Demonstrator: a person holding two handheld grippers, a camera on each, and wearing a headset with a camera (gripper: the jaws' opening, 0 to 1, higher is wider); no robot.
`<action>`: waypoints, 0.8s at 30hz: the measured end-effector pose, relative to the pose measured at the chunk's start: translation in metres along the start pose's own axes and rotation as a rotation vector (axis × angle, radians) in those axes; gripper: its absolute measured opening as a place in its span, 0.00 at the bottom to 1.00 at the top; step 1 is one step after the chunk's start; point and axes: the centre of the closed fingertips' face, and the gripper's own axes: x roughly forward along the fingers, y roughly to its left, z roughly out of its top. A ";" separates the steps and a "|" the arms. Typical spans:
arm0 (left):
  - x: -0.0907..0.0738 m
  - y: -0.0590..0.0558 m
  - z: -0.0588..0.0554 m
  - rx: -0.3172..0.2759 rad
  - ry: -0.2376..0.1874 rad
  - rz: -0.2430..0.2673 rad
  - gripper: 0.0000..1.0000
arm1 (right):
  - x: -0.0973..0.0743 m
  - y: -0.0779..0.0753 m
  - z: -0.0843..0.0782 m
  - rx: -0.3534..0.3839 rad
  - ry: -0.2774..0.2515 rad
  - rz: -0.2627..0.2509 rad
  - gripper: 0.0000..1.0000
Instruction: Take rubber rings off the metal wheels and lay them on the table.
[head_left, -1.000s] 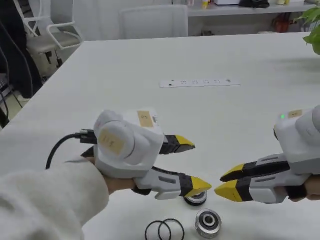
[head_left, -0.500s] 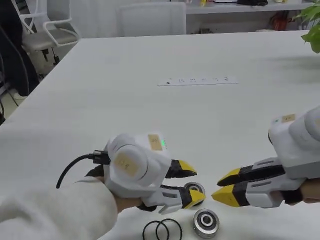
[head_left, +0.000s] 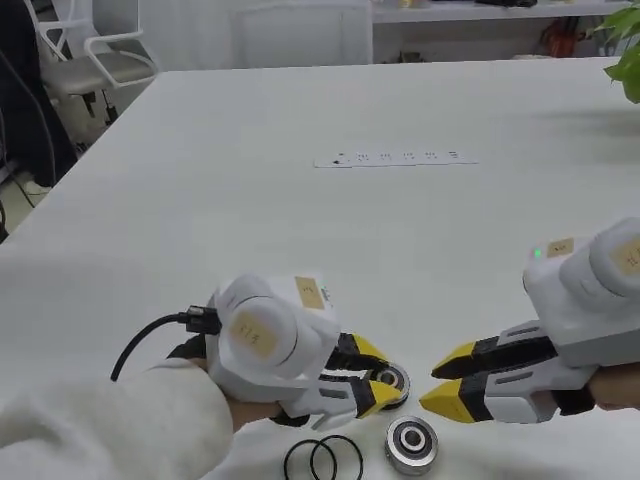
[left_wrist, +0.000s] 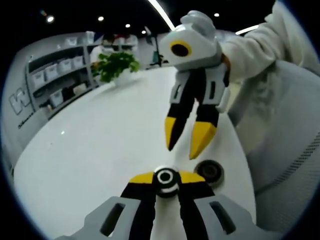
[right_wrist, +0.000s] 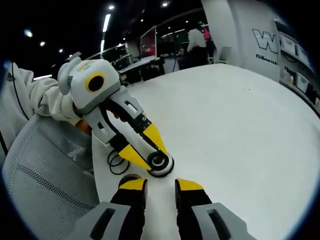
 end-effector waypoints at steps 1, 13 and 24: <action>0.000 0.001 -0.002 -0.018 0.004 0.000 0.18 | 0.000 0.000 0.001 -0.004 -0.001 -0.004 0.20; -0.001 0.000 -0.002 -0.045 -0.005 -0.006 0.16 | 0.001 -0.002 0.003 -0.053 0.019 -0.008 0.22; -0.003 0.001 -0.001 -0.040 -0.008 0.001 0.14 | 0.006 -0.005 0.001 -0.090 0.053 0.008 0.22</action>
